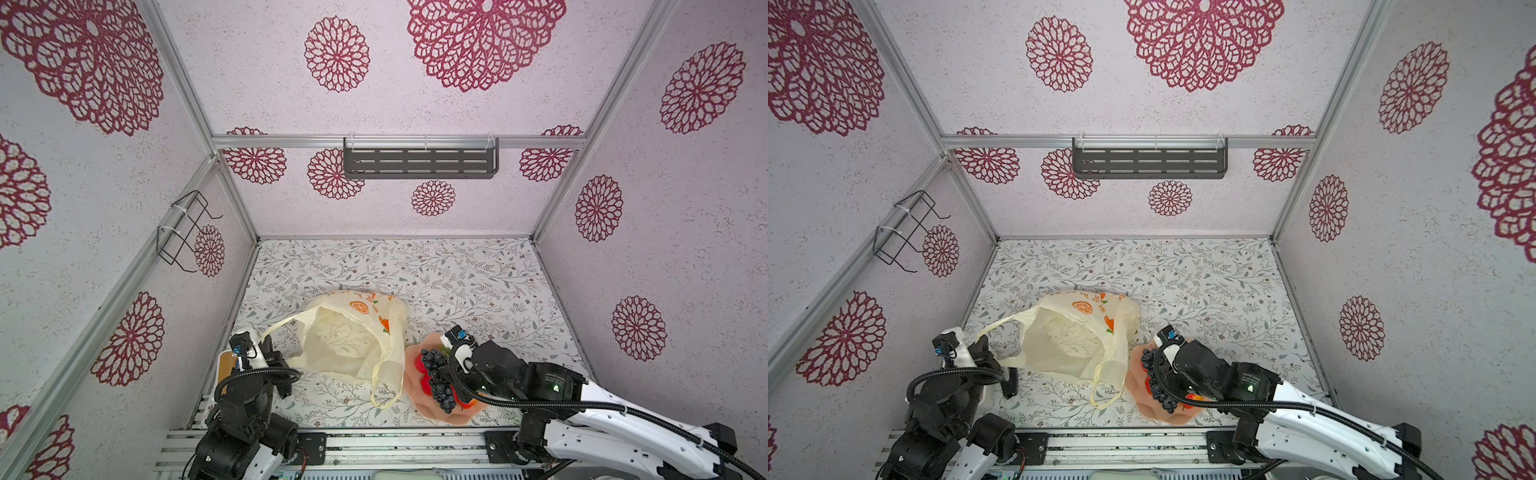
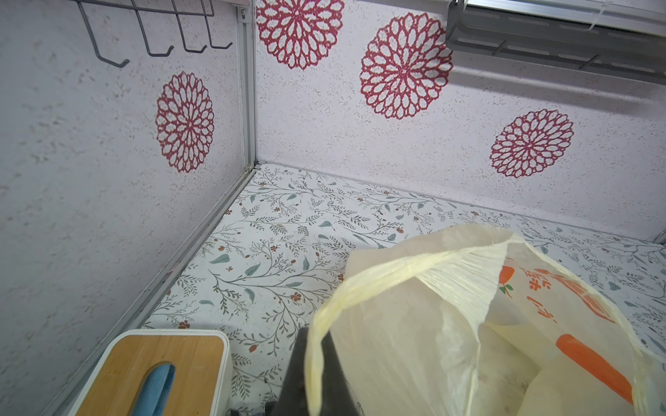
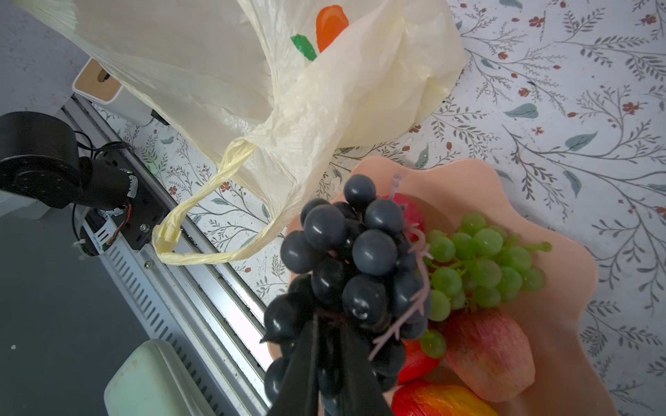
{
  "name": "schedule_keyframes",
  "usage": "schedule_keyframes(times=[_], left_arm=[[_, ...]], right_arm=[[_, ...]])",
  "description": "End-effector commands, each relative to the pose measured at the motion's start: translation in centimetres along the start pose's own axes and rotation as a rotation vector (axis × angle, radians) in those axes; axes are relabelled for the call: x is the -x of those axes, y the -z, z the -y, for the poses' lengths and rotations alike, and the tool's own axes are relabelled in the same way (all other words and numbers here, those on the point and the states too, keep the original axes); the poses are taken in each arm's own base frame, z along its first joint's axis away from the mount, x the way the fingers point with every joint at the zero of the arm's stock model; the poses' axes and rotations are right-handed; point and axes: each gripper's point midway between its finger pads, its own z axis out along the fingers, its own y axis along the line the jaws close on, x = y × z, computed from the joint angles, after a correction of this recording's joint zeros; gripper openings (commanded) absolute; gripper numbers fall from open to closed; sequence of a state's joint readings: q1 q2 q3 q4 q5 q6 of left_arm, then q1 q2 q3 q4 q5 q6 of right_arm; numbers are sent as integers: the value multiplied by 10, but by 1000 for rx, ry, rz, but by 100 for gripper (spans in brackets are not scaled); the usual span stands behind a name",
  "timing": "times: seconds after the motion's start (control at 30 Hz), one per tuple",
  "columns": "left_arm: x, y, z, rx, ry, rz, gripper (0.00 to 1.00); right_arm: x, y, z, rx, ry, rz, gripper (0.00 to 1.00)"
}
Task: Take fruits out of the plastic bag
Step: Place the fake fruit on the plate, then move the plastic bag to the center of the board.
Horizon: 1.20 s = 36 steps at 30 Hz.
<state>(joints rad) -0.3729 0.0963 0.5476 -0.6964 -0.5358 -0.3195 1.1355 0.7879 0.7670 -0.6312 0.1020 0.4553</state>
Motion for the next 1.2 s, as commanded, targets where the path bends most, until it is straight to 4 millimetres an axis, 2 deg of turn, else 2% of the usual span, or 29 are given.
schedule_keyframes(times=[0.0, 0.27, 0.47, 0.6, 0.67, 0.77, 0.83, 0.97, 1.17], left_arm=[[6, 4, -2, 2, 14, 17, 0], [6, 4, -3, 4, 15, 18, 0], [6, 5, -3, 7, 16, 19, 0], [7, 5, -4, 10, 16, 24, 0], [9, 7, -6, 15, 18, 32, 4], [15, 10, -8, 18, 27, 52, 28], [25, 16, -7, 0, 56, 77, 41], [48, 31, 0, -76, 100, 136, 44], [87, 58, -15, -51, 134, 254, 46]], right_arm=[[12, -4, -7, 22, 23, 44, 14], [10, -14, -8, 13, 38, 24, 23], [8, -17, -9, 17, 35, 13, 42], [15, -15, -12, 32, 29, 45, 45], [22, -15, -16, 51, 29, 72, 46], [35, -20, -24, 80, 50, 121, 47], [47, -26, -31, 95, 73, 162, 48], [82, -42, -49, 121, 110, 247, 50], [124, -83, -81, 182, 137, 332, 50]])
